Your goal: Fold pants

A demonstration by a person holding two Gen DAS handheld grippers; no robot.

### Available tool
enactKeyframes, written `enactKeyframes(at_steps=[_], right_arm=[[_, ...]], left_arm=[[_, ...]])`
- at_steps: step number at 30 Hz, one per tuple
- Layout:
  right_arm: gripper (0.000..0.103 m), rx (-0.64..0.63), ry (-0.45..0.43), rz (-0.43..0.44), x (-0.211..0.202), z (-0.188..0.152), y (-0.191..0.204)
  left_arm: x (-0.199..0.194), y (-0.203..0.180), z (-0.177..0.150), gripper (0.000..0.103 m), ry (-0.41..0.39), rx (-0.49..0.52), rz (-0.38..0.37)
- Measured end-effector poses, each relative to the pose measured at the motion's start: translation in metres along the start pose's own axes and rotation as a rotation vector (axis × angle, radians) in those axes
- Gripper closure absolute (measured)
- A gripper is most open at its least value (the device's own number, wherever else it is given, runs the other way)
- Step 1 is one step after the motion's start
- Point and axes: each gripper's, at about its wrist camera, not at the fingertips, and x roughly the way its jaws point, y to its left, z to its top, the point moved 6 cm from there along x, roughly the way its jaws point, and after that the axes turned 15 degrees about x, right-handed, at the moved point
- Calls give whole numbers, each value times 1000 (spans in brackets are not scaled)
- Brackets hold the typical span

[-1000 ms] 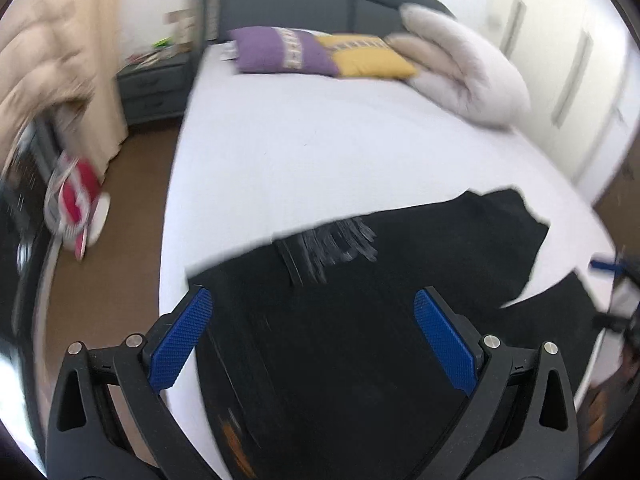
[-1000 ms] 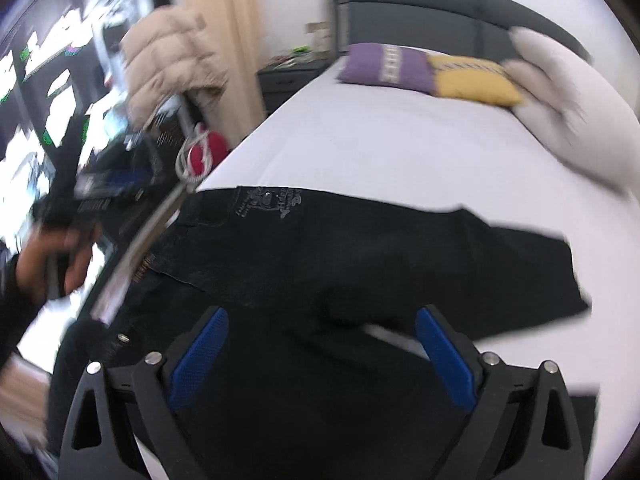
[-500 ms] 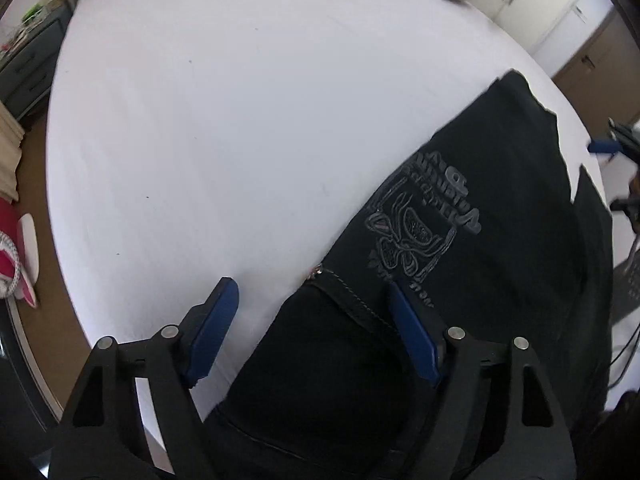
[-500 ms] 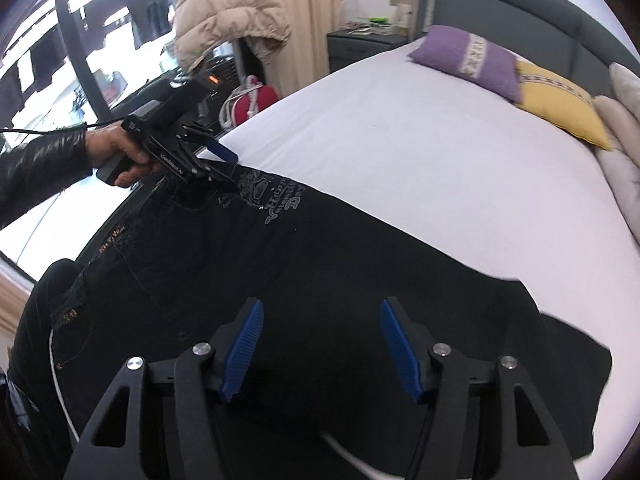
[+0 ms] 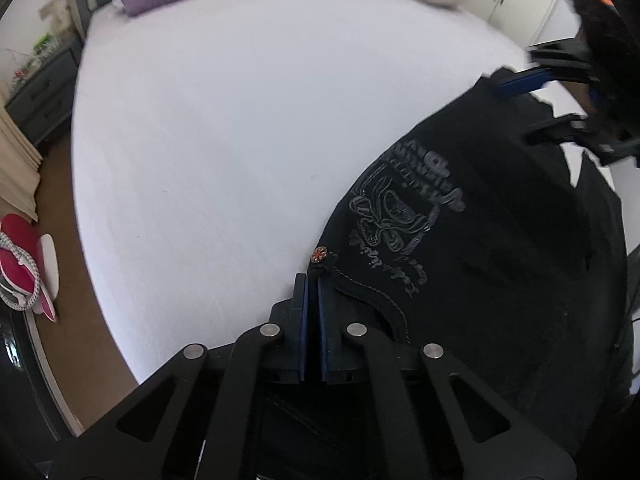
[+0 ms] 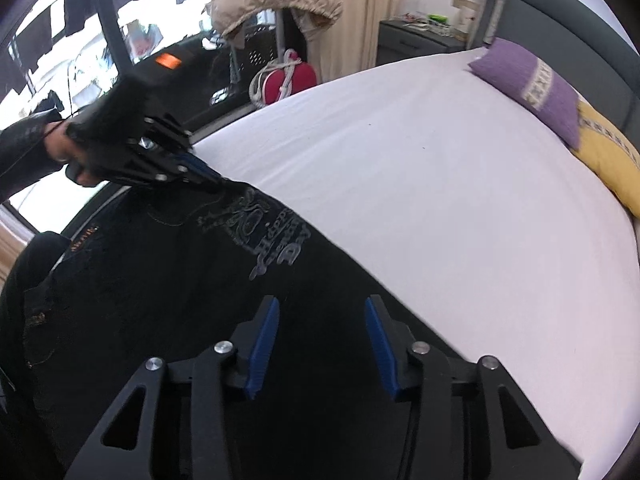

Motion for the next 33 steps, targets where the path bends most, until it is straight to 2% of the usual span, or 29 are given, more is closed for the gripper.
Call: enactKeyframes(at_steps=[3,7,9,13,14,15,18,21,25,30,33], right_arm=[[55,-57,26,-10,12,12,4],[55,-97,72,-17,28,22,3],[55,-129,96,-33,37,26,2],[55,-196,179,-43,54,28,-4],[57,-199,193,-45,56,27,-5],[70,-193,217,-39,60,27,-9],[94,-191,235,-30,61,25,-10],[98,-172,211,-20,52,21,-8],[99,-115,128,-9,26,14,-3],[99,-138,59,7,3,-3,35],[99,-164,52,33,-3,-19,62]], left_arm=[[-22,-11,-1,100,-78,20,41],[-52,-23,-8,101,-143,68,113],[-61,-40,-14,101,-177,98,158],[-80,-59,-18,101,-203,166,229],[-83,-62,-18,101,-210,172,232],[-85,-64,-19,101,-211,176,236],[-82,-75,-20,101,-216,154,228],[-79,-76,-20,101,-225,121,217],[-90,-75,-28,101,-251,49,172],[-111,-93,-41,101,-288,11,121],[-127,-115,-49,101,-303,12,79]])
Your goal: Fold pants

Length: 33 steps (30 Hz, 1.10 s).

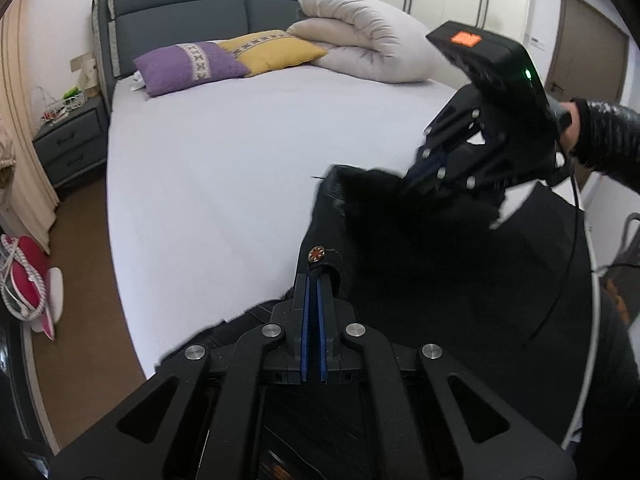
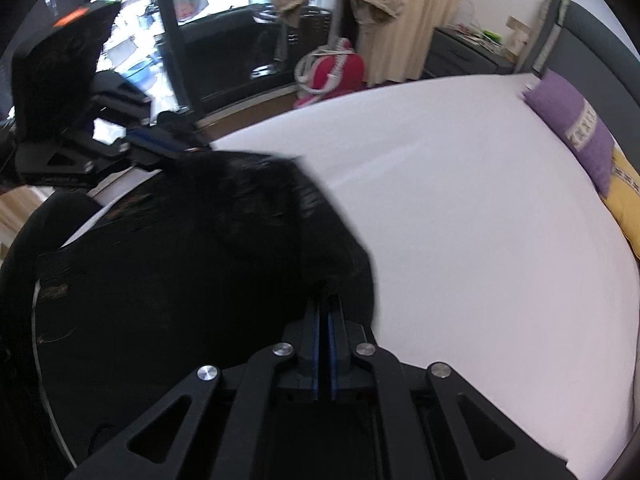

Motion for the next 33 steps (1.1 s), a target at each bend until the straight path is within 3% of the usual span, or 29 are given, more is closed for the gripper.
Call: enactKeyframes(at_steps=[8,19,27,33], right_arm=[[99,-38,7,23,-24,-61,64],[99,-221,148,-93,-29,-174,151],[99,-333,206,-191,-31,-196,181],[99,-323,211,-236,-24,-213,197]], left_arm=[[-42,-68,-23,101,-2,42,-125],[-77,-180,-92,101,138,126,-248],[-93,-238,-113,101,185,167,-288],[-100,-264,-119,101,216,196,-298]])
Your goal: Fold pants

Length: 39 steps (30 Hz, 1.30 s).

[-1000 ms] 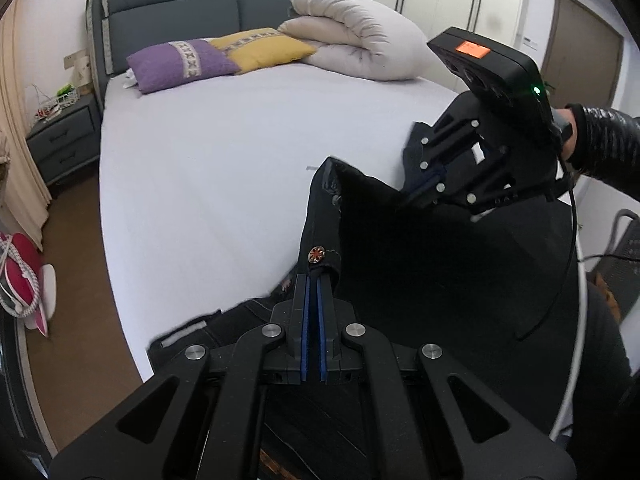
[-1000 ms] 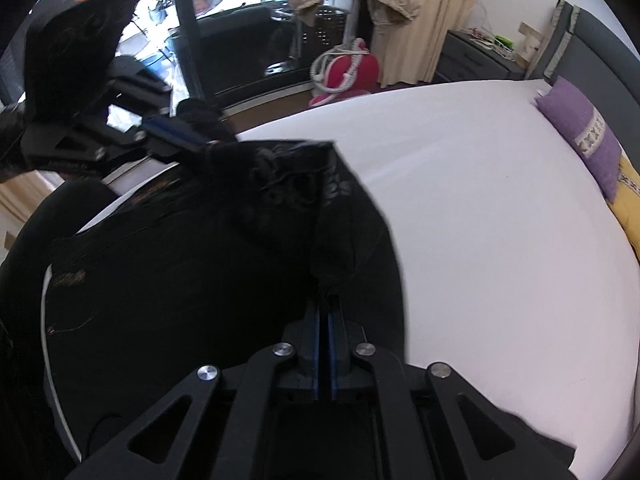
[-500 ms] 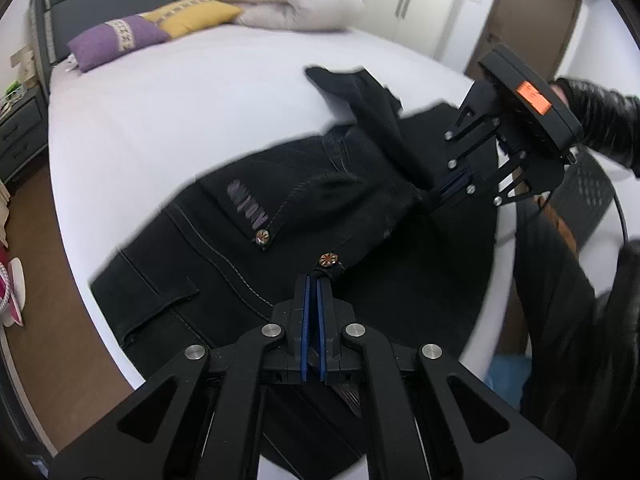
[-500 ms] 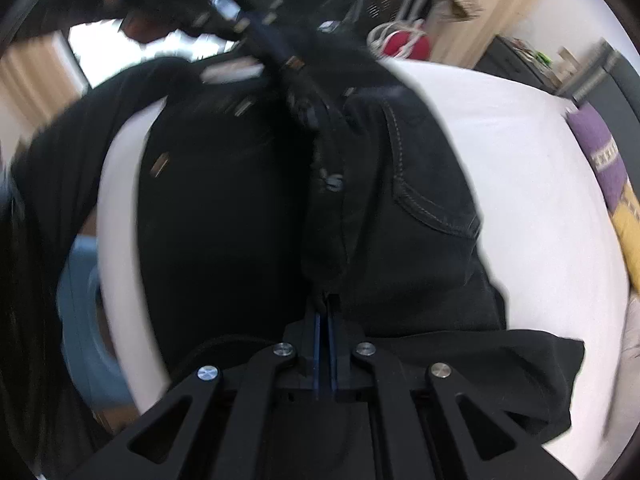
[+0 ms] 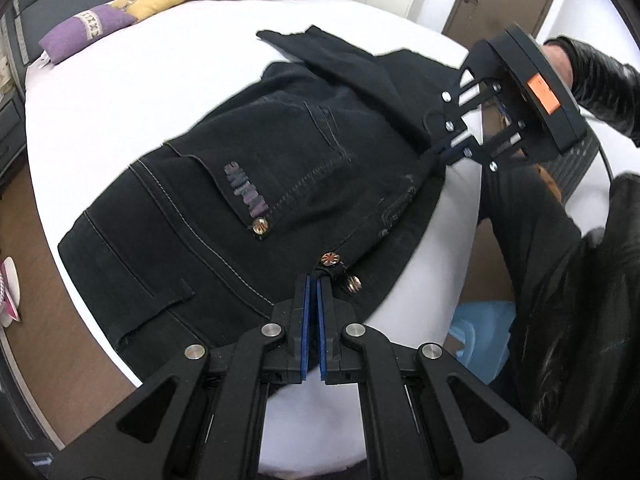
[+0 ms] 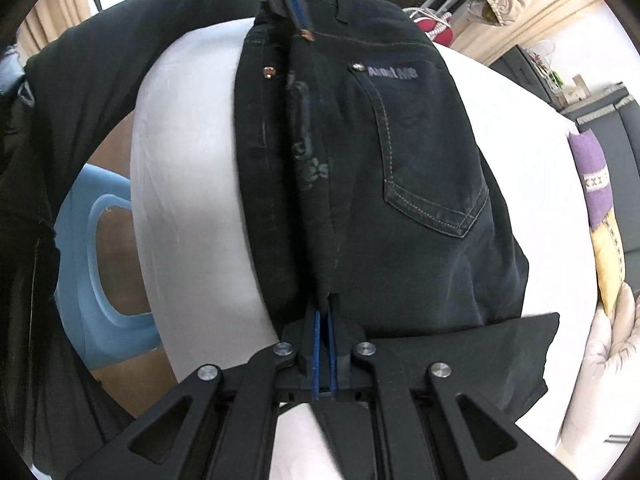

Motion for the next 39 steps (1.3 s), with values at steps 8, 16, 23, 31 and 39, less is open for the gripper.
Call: enactKeyframes(at_steps=[8,16,23,31,39], right_arm=[[99,6,-5,-51,-9,-21,18],[98,17,-3,-74,-7,-30,30],[96,84,-5,-87,10,-28,27],[95,221,-47,-127,8,-27,24],[91,447,-110,-95,1,-30,10]], left_arm=[[9,22,-1,101,2,-30,-7],[-7,30,-26,100,-2,-52,6],[-5,38,-30,95,4,-147,-10],[-62,51,-6,94,-71,-197,71],[18,48,84,94,-132,-229,33]])
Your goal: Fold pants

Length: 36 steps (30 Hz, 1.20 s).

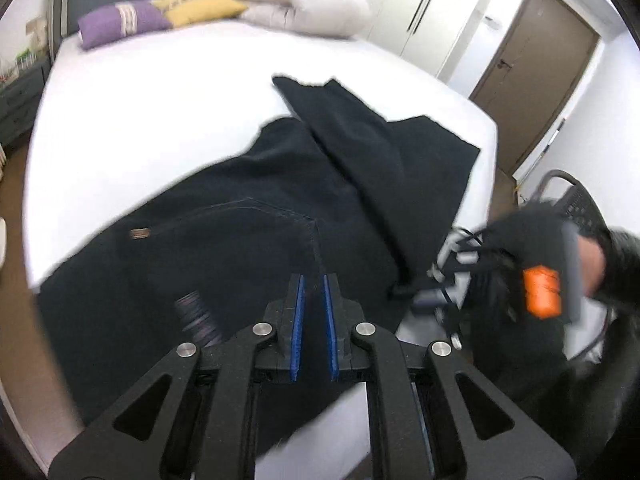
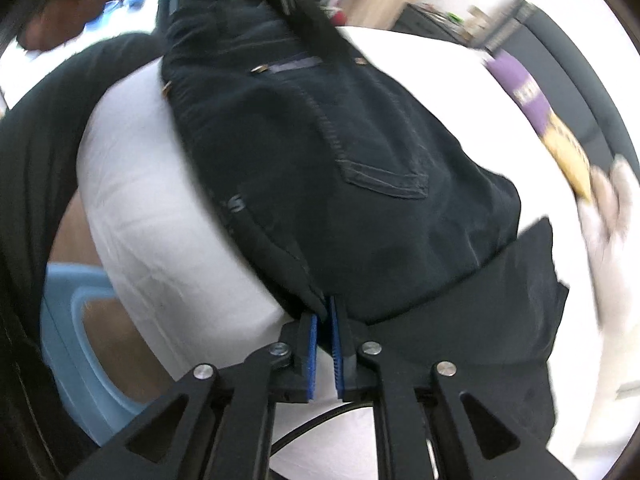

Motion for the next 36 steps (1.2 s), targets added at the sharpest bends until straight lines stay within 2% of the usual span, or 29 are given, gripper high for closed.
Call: enactKeyframes(at_steps=[2,4,5,6,8,10,14,16,18,20,21,24,27,31,35,36], right_arm=[[83,86,-20,15,-3,0,-8],[66,162,-43,32,-7,-1,-15],[44,208,-54,70,-11,-1,-19],[32,238,-58,113,-15,-2,-20],[31,345,-106,234,-31,-3,-30],[31,469,-123,302,-40,-3,-51],[31,732,-137,321,-47,11,-122],[31,867,-187,396,-53,27,-157],[31,918,-224,420,-54,48,-181],[31,956,-239,361,-44,68,-208],[31,1003,-221,285,-30,75,-229],[31,1109,-118,123,11,85,-274],[31,1079,-19,-16,52,105,-295],[31,1035,51,-116,104,131,-308],[28,1083,145,-148,152,135,-318],[29,1099,128,-151,155,136,-322]], left_arm=[[38,5,0,94,57,-65,8],[72,13,-11,94,124,-131,10],[76,18,-14,94,92,-174,0],[76,24,-17,94,53,-250,-29],[75,29,-19,94,33,-313,-63],[76,29,-17,94,38,-308,-62],[81,28,-13,94,45,-316,-62],[83,29,-12,94,35,-329,-69],[83,32,-24,94,30,-333,-67],[83,32,-27,94,31,-333,-61],[83,32,-26,94,32,-335,-57],[85,31,-27,94,36,-336,-47],[84,29,-30,94,31,-331,-42],[84,29,-30,94,30,-341,-56],[84,31,-31,94,32,-345,-65],[86,32,-32,94,32,-345,-67]])
